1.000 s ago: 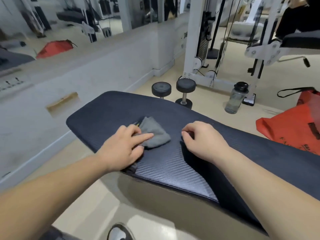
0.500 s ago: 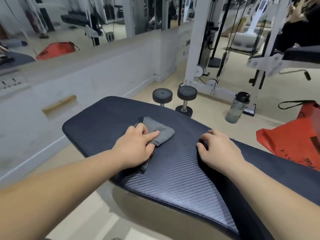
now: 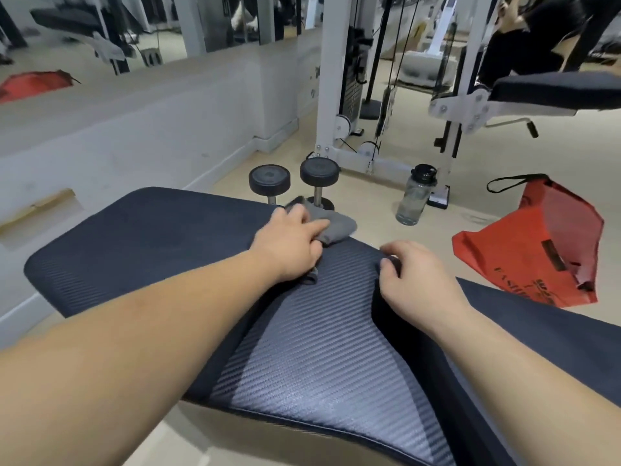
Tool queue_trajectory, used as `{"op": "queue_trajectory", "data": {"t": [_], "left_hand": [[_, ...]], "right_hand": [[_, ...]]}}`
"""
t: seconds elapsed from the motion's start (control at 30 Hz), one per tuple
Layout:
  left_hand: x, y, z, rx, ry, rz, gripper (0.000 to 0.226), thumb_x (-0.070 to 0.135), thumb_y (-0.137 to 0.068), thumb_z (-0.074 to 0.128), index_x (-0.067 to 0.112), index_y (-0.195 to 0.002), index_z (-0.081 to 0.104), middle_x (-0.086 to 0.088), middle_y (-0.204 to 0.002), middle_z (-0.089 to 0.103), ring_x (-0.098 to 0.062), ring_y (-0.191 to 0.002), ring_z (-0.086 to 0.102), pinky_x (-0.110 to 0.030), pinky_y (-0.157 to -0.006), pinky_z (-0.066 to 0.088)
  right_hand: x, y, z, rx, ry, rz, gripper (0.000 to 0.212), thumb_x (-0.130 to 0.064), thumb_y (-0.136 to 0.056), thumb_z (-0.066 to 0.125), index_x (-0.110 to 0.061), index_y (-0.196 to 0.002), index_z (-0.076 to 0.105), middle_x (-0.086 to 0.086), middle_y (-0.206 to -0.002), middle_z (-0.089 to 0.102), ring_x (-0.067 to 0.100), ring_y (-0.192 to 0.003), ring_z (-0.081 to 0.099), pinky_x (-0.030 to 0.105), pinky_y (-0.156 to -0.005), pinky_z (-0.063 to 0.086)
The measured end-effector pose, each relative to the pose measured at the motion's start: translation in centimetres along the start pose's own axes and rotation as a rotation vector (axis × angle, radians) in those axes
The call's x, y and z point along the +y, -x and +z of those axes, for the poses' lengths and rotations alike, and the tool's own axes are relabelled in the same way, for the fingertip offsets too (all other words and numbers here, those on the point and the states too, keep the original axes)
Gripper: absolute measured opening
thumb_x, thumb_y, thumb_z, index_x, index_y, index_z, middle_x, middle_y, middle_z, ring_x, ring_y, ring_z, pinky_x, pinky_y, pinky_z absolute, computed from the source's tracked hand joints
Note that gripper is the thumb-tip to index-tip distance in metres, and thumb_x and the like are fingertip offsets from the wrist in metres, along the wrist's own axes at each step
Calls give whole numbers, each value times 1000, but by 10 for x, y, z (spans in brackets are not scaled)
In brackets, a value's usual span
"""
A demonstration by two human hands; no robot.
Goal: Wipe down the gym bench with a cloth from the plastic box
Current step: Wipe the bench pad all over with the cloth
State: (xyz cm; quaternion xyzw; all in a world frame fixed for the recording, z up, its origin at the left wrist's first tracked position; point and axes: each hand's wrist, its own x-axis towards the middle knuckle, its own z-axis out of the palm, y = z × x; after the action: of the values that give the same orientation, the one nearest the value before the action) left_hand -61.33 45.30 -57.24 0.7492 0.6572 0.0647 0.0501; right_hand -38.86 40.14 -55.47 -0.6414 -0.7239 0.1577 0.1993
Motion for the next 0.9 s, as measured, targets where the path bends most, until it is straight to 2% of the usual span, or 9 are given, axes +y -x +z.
{"op": "queue_trajectory", "data": {"t": [0.07,0.1,0.3,0.37,0.47,0.53,0.6,0.8,0.9], "left_hand": [[-3,-1,-1,13,-33,-246,45,43,-97,35,35,-141,43,-8,-137,37,-36,-124,33,-49,-98,43],[1,6,-1,8,-44,-241,47,44,-97,34,34,-142,43,-9,-136,36,-36,-123,33,-49,-98,42],[-39,54,-16,-72,131,427,49,42,-96,48,50,-145,43,11,-129,40,-14,-114,35,-28,-93,38],[-76,45,-20,-72,99,350,48,42,-96,47,54,-142,44,15,-126,41,-12,-111,37,-31,-95,41],[-118,36,-15,40,40,-165,48,47,-97,38,52,-144,42,10,-131,40,-20,-118,35,-43,-98,46],[-119,43,-12,86,12,-369,48,47,-97,34,48,-145,41,4,-133,38,-26,-119,34,-43,-96,45],[-105,69,-12,97,19,-318,48,49,-96,37,49,-143,41,4,-131,39,-26,-118,35,-42,-96,45],[-146,185,-18,111,144,232,48,44,-91,50,49,-138,53,14,-122,46,-12,-105,43,-23,-97,38],[-203,195,-23,209,97,-125,49,49,-89,43,51,-136,55,15,-119,47,-14,-104,40,-35,-104,40]], "right_hand": [[-5,-3,6,-26,-2,-24,35,-28,-99,50,-19,-128,67,0,-127,65,23,-123,58,45,-101,51],[-9,-4,9,-33,-3,-28,34,-28,-99,50,-19,-128,67,0,-126,65,23,-123,58,45,-101,52],[-39,-10,29,-60,-5,-45,15,-28,-97,51,-19,-96,63,2,-104,64,26,-106,60,43,-87,53],[-51,-12,34,-60,-20,-70,16,-30,-97,52,-22,-102,65,-1,-110,65,23,-110,59,42,-91,52],[-71,-12,42,-73,-25,-127,25,-31,-99,51,-25,-115,67,-6,-121,64,19,-119,56,40,-98,51],[-87,-12,51,-92,-21,-177,27,-34,-99,50,-25,-118,67,-7,-124,63,18,-122,55,40,-99,50],[-105,-11,61,-122,-7,-228,28,-36,-100,50,-26,-120,67,-6,-124,62,19,-122,54,40,-99,50],[-161,-1,89,-142,-22,-358,22,-36,-99,52,-23,-104,69,-5,-108,62,20,-112,55,36,-85,51],[-186,10,102,-163,-43,-438,26,-38,-100,51,-26,-112,70,-8,-113,62,18,-114,55,37,-87,52]]}}
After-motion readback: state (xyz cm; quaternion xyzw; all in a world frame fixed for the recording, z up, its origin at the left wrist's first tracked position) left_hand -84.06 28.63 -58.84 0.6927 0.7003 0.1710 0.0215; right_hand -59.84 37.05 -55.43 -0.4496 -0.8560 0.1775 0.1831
